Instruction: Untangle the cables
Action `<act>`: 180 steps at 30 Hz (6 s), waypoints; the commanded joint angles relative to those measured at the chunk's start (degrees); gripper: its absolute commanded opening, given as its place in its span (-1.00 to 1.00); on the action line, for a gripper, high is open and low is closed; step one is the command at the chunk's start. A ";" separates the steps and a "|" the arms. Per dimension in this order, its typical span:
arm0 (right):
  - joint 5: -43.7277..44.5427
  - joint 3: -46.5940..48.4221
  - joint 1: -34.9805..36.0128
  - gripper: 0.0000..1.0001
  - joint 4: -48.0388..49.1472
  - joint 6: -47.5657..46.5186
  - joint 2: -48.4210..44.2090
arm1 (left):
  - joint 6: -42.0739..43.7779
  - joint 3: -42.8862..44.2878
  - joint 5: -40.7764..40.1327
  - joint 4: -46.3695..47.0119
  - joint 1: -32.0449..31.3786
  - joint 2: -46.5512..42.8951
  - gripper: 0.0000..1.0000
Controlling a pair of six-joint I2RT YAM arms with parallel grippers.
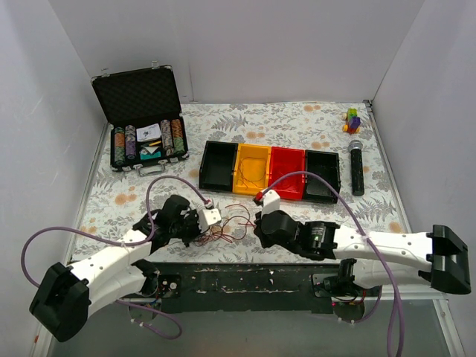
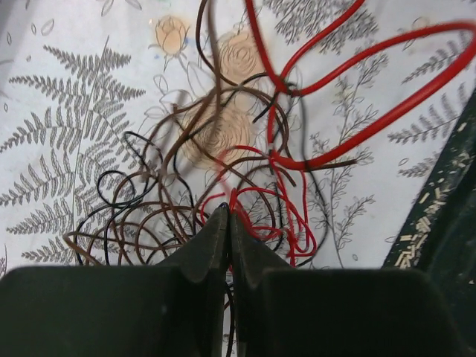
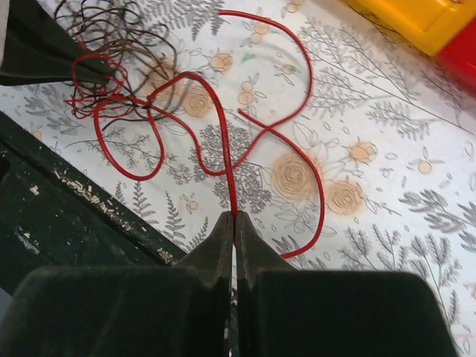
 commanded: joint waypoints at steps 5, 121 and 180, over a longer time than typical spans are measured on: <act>15.82 2.80 -2.72 -0.97 -22.84 14.40 -11.29 | 4.82 -2.90 -6.82 -2.34 0.18 -1.38 -1.00; 26.48 66.80 -18.99 -0.97 28.53 -56.34 2.76 | 6.84 0.17 -9.72 -7.61 1.23 -7.53 -1.00; 13.74 53.88 -36.30 -0.97 22.47 -40.96 13.57 | 3.85 4.92 -6.38 -10.42 1.23 -14.21 -1.00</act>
